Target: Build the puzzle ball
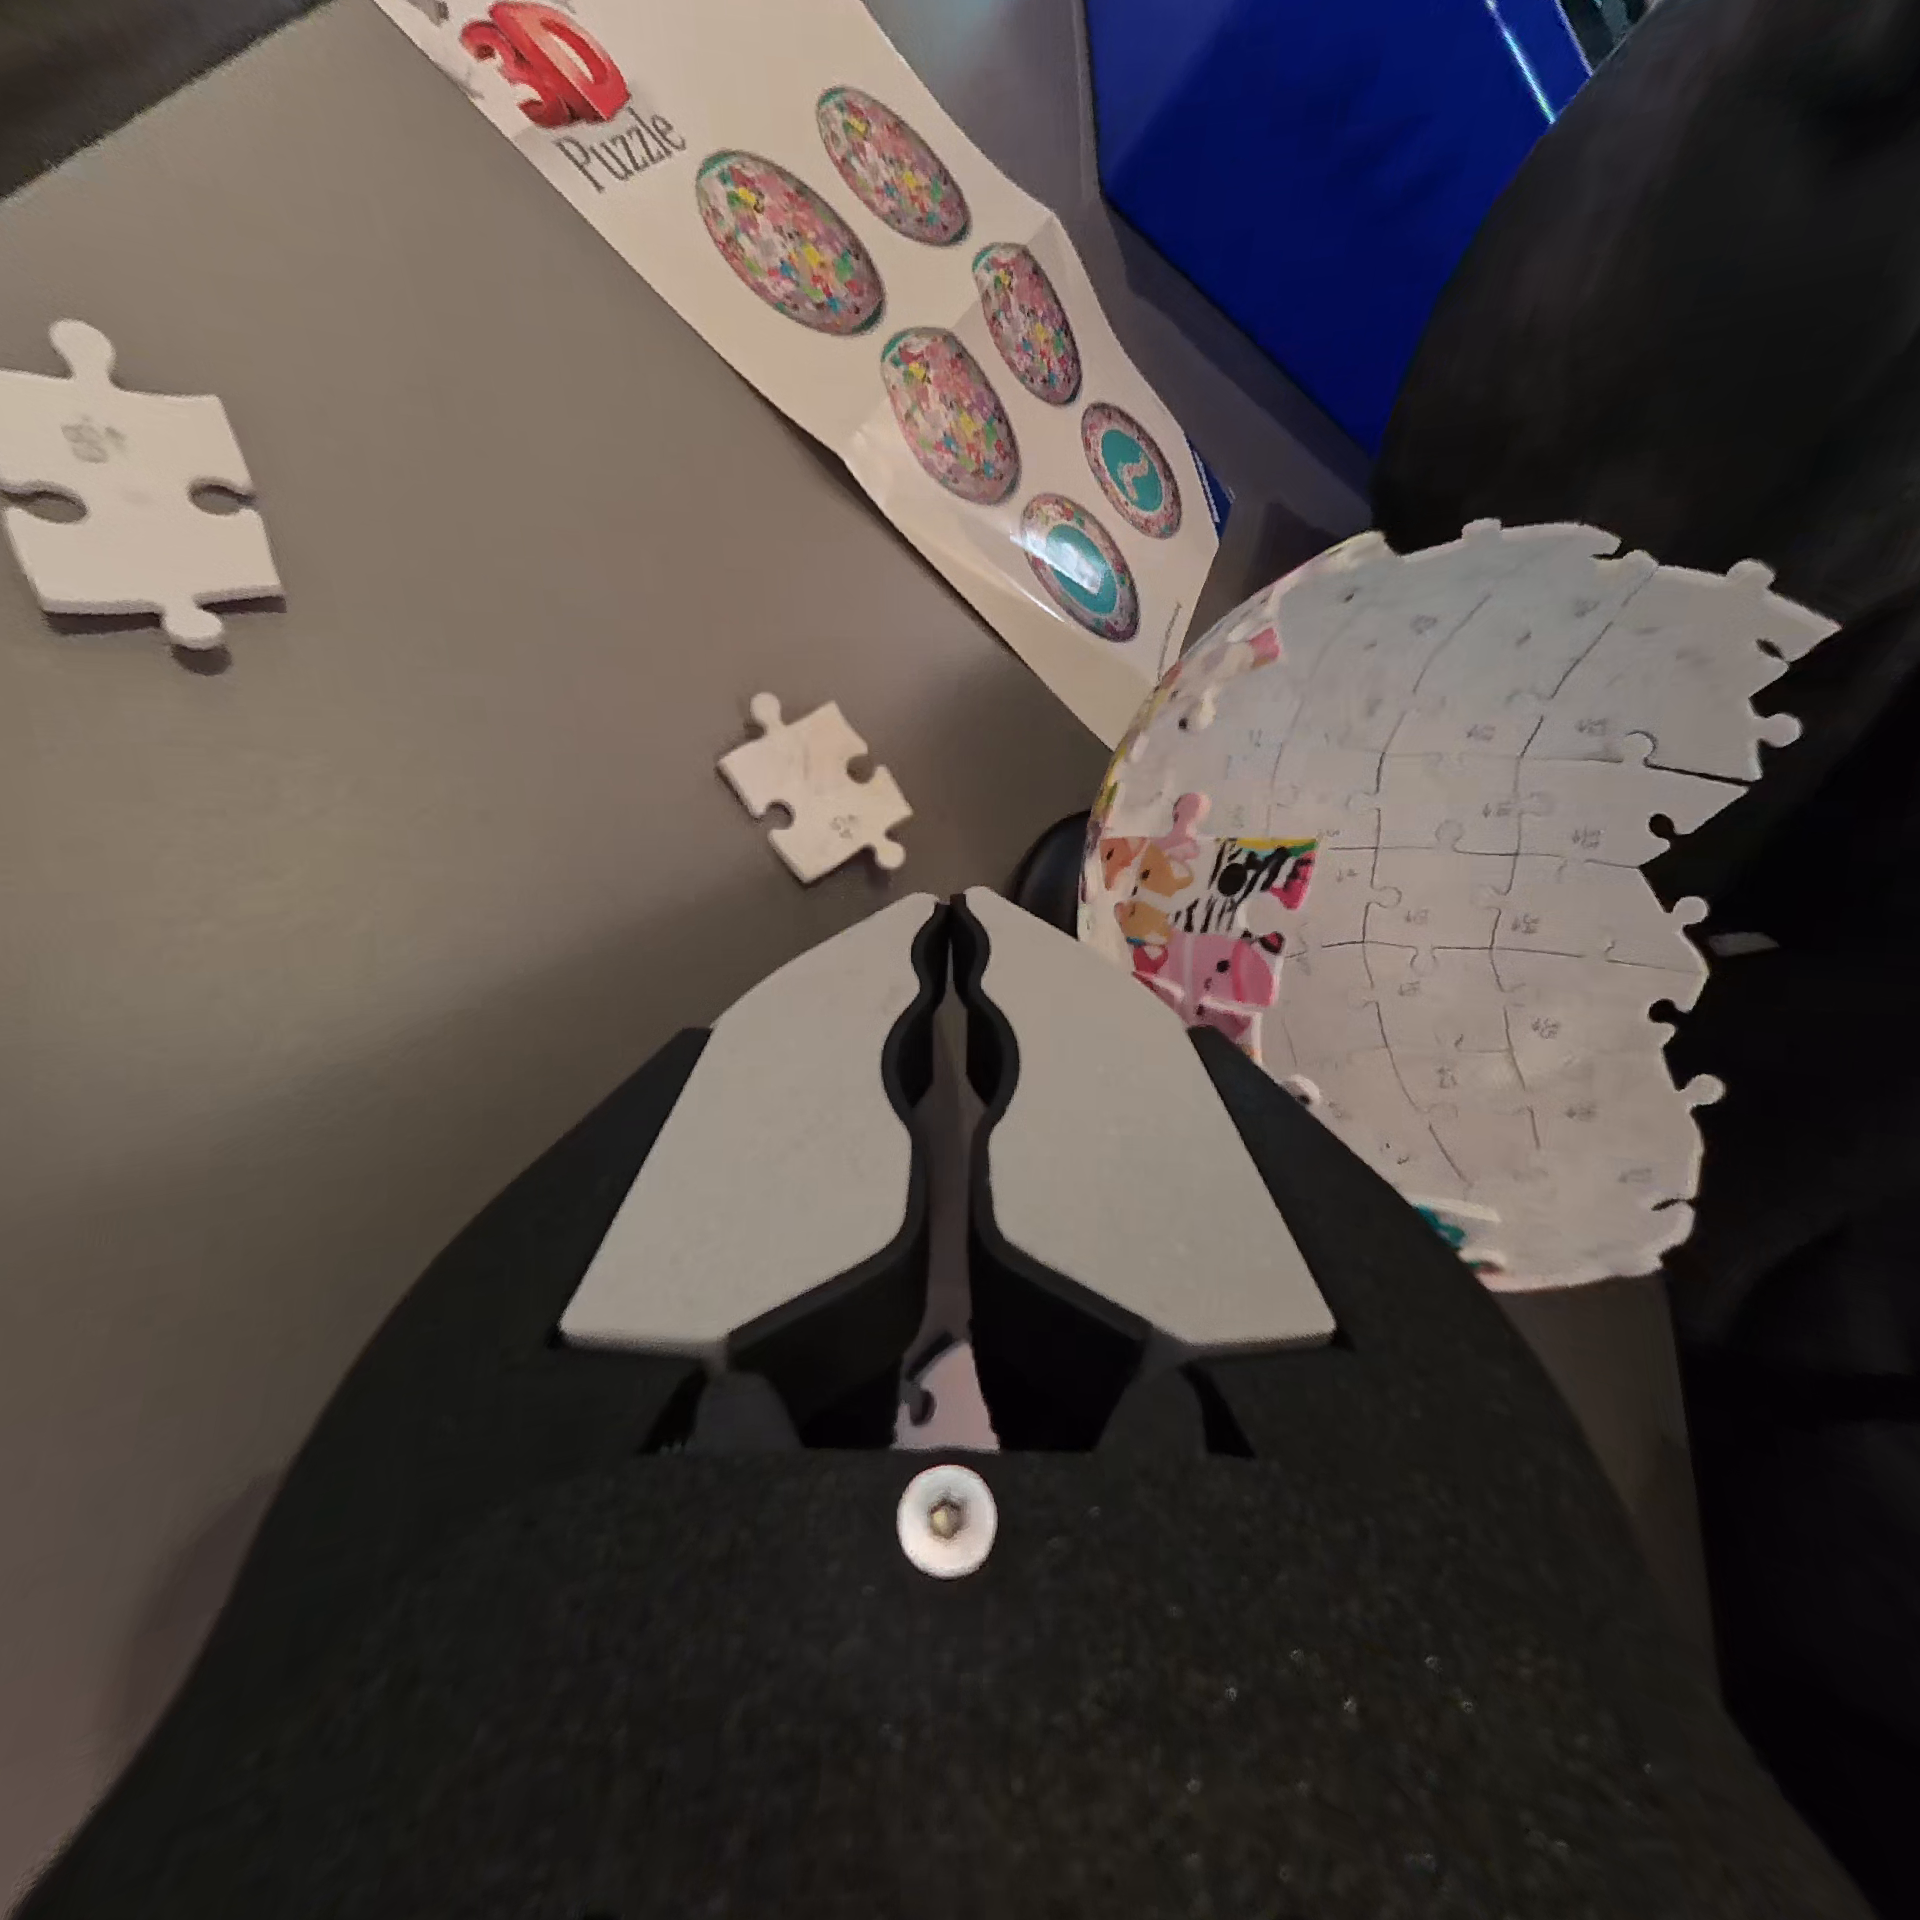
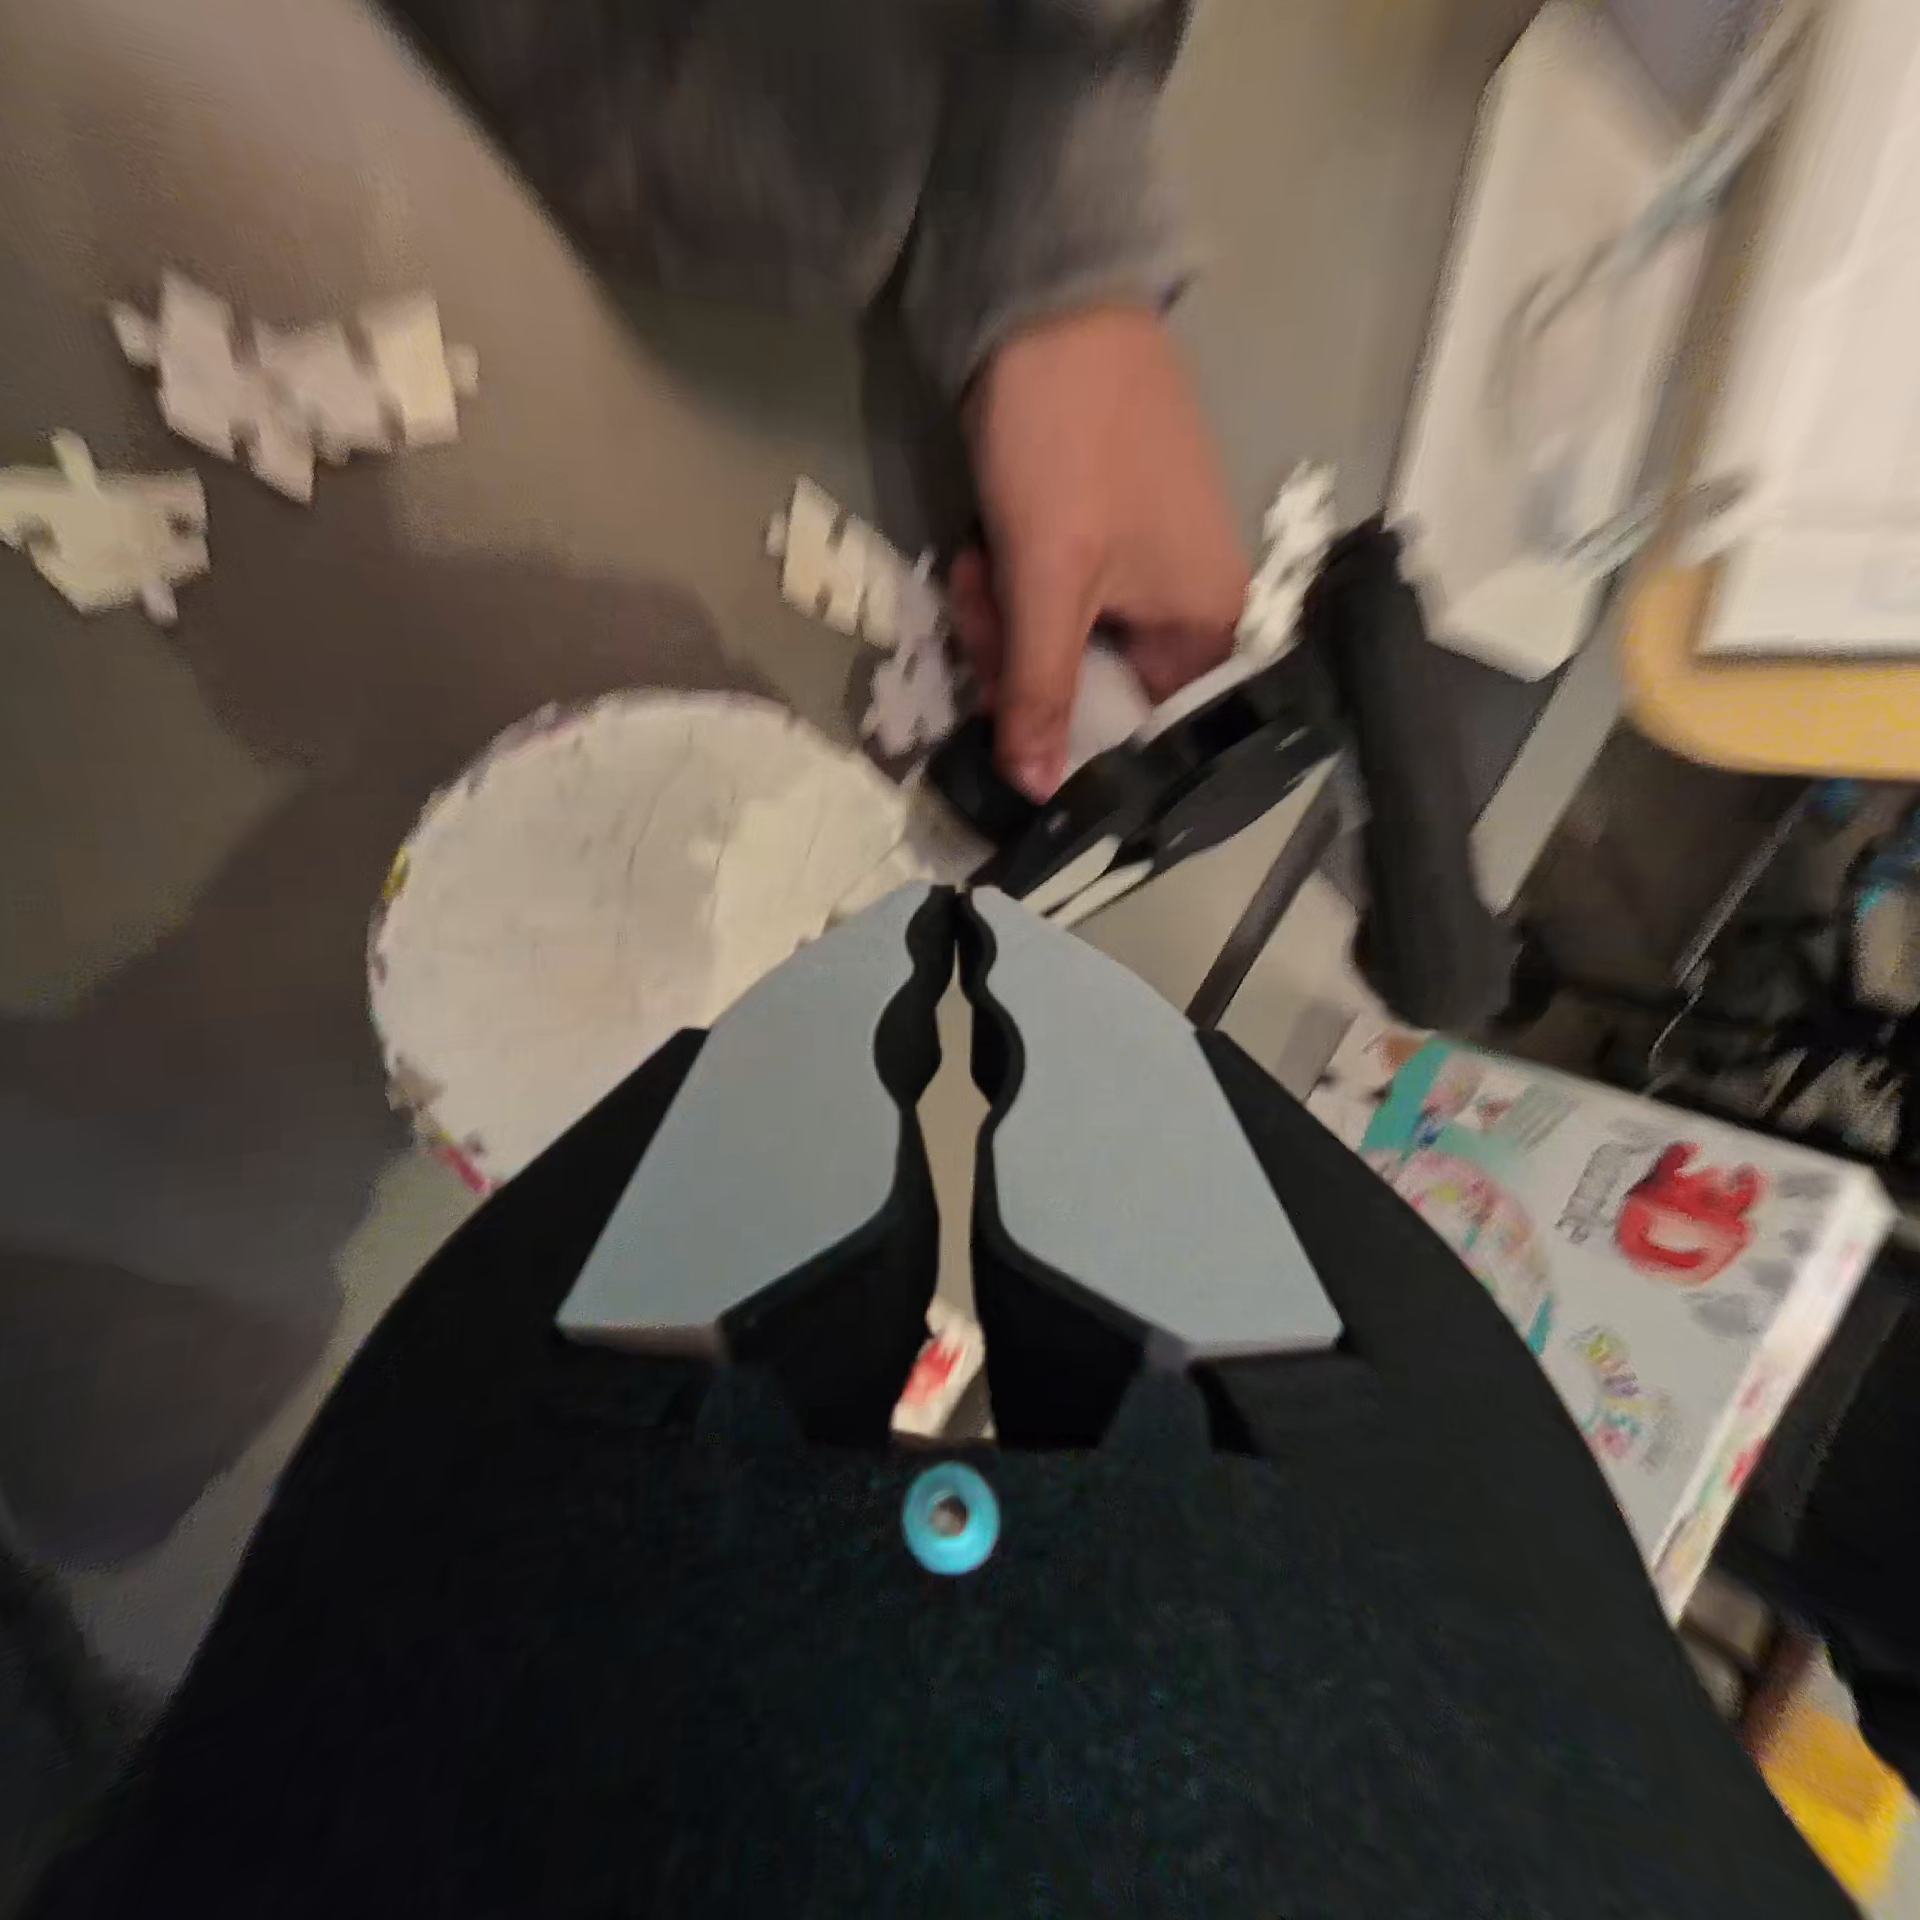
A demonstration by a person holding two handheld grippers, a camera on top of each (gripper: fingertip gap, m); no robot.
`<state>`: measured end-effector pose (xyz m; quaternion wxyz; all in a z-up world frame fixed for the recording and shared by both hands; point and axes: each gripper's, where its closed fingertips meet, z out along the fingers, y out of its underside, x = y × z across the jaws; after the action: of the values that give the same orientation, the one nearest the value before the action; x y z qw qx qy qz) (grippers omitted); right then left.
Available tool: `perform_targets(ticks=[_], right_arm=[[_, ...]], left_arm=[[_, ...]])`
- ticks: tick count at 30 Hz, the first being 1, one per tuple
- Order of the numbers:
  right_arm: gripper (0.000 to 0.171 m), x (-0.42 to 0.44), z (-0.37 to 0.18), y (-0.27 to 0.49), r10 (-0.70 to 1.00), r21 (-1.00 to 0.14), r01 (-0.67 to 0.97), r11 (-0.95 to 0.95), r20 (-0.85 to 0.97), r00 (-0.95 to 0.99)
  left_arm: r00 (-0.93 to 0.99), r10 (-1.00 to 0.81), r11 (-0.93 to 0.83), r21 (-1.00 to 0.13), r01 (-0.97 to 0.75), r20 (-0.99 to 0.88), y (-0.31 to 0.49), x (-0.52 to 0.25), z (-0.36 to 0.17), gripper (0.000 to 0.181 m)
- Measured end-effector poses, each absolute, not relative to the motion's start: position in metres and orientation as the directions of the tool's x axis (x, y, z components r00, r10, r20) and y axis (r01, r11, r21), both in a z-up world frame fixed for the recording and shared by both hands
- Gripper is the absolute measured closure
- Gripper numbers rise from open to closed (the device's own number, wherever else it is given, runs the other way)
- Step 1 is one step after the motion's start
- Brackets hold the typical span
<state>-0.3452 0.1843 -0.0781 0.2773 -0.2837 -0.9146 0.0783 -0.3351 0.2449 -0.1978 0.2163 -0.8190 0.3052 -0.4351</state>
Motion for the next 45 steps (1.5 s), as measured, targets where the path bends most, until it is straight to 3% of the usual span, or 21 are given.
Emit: perform_targets(ticks=[3,5,9,10,14,16,18,20,22,25,27,31,35,41,43,45], right_arm=[[0.171,-0.354,-0.021,0.169,0.658,-0.651,0.275,0.708,0.467,-0.591],[0.171,-0.35,0.013,0.179,0.767,-0.814,0.174,0.554,0.419,-0.486],[0.171,-0.32,0.032,0.216,0.939,-0.963,0.095,0.253,0.221,-0.262],[0.163,-0.309,0.033,0.216,0.957,-0.981,0.057,0.184,0.166,-0.24],[0.164,-0.272,0.015,0.218,1.0,-0.999,-0.041,-0.01,-0.009,-0.02],[0.168,-0.26,0.002,0.214,0.996,-0.995,-0.101,0.026,0.017,0.087],[0.165,-0.253,-0.028,0.205,0.988,-0.999,-0.021,0.047,0.043,0.147],[0.161,-0.243,-0.049,0.191,0.979,-0.999,0.035,0.021,0.027,0.2],[0.142,-0.232,-0.06,0.164,0.978,-0.999,0.038,-0.011,-0.002,0.21],[0.145,-0.216,-0.081,0.128,0.953,-1.0,-0.012,0.001,-0.003,0.302],[0.142,-0.218,-0.108,0.105,0.95,-0.992,0.116,0.046,0.079,0.301],[0.141,-0.224,-0.13,0.07,0.936,-0.954,0.27,0.131,0.208,0.283],[0.128,-0.22,-0.141,0.049,0.941,-0.953,0.301,0.039,0.136,0.309],[0.106,-0.198,-0.143,0.061,0.894,-0.948,0.316,0.034,0.17,0.414],[0.113,-0.192,-0.145,0.066,0.895,-0.953,0.304,-0.006,0.131,0.427],[0.15,-0.189,-0.145,0.064,0.916,-0.957,0.287,-0.039,0.081,0.393]], left_arm=[[0.478,-0.702,-0.688,-0.676,-0.263,0.528,0.255,-0.346,-0.187,0.181],[0.531,-0.698,-0.662,-0.716,-0.221,0.481,0.263,-0.359,-0.178,0.177],[0.588,-0.663,-0.634,-0.766,-0.11,0.464,0.256,-0.381,-0.155,0.157],[0.612,-0.651,-0.624,-0.776,-0.095,0.449,0.25,-0.386,-0.153,0.156],[0.691,-0.599,-0.573,-0.82,-0.016,0.404,0.214,-0.403,-0.151,0.149],[0.745,-0.575,-0.506,-0.862,0.001,0.338,0.203,-0.41,-0.15,0.147],[0.787,-0.549,-0.497,-0.867,-0.036,0.282,0.195,-0.417,-0.154,0.146],[0.81,-0.526,-0.474,-0.88,-0.025,0.261,0.184,-0.421,-0.145,0.133],[0.813,-0.516,-0.461,-0.888,0.002,0.27,0.164,-0.42,-0.14,0.131],[0.838,-0.5,-0.473,-0.879,-0.053,0.219,0.132,-0.415,-0.152,0.12],[0.86,-0.483,-0.48,-0.872,-0.101,0.165,0.118,-0.41,-0.159,0.108],[0.838,-0.512,-0.52,-0.844,-0.131,0.186,0.084,-0.378,-0.164,0.109],[0.857,-0.502,-0.471,-0.867,-0.16,0.115,0.055,-0.356,-0.155,0.121],[0.932,-0.361,-0.342,-0.934,-0.103,0.029,0.042,-0.369,-0.135,0.105],[0.932,-0.356,-0.367,-0.927,-0.077,0.063,0.04,-0.373,-0.138,0.103],[0.911,-0.395,-0.4,-0.915,-0.053,0.12,0.036,-0.371,-0.141,0.129]])
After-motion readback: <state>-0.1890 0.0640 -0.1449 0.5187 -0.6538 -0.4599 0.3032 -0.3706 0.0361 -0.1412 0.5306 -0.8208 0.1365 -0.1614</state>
